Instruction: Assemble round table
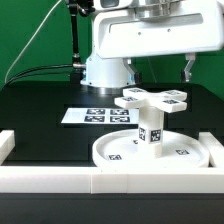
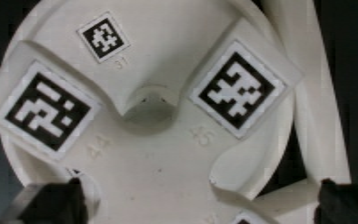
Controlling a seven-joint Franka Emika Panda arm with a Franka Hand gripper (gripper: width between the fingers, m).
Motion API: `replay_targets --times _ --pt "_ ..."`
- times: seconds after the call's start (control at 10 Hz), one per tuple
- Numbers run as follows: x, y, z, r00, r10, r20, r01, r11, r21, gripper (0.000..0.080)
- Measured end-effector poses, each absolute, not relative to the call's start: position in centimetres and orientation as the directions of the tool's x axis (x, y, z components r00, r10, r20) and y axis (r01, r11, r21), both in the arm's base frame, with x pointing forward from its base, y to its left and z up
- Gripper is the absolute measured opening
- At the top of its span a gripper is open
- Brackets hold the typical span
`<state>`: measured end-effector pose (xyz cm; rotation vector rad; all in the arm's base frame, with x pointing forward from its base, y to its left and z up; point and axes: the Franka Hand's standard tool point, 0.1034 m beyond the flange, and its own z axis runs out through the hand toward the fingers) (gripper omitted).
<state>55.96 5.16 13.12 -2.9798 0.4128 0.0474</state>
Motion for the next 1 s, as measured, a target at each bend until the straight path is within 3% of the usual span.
replay_targets --times 0.5,0.7,1.0 --pt "56.04 4.78 13.13 0.997 0.080 0.002 0.080 -0.988 -0.135 0.0648" --pt "55.96 4.91 12.84 0.926 0.378 0.021 0.378 -0.921 -0.097 0.0648" --pt "55.98 5.09 12.51 0.802 0.596 0.028 0.596 -0.799 -0.072 0.0648"
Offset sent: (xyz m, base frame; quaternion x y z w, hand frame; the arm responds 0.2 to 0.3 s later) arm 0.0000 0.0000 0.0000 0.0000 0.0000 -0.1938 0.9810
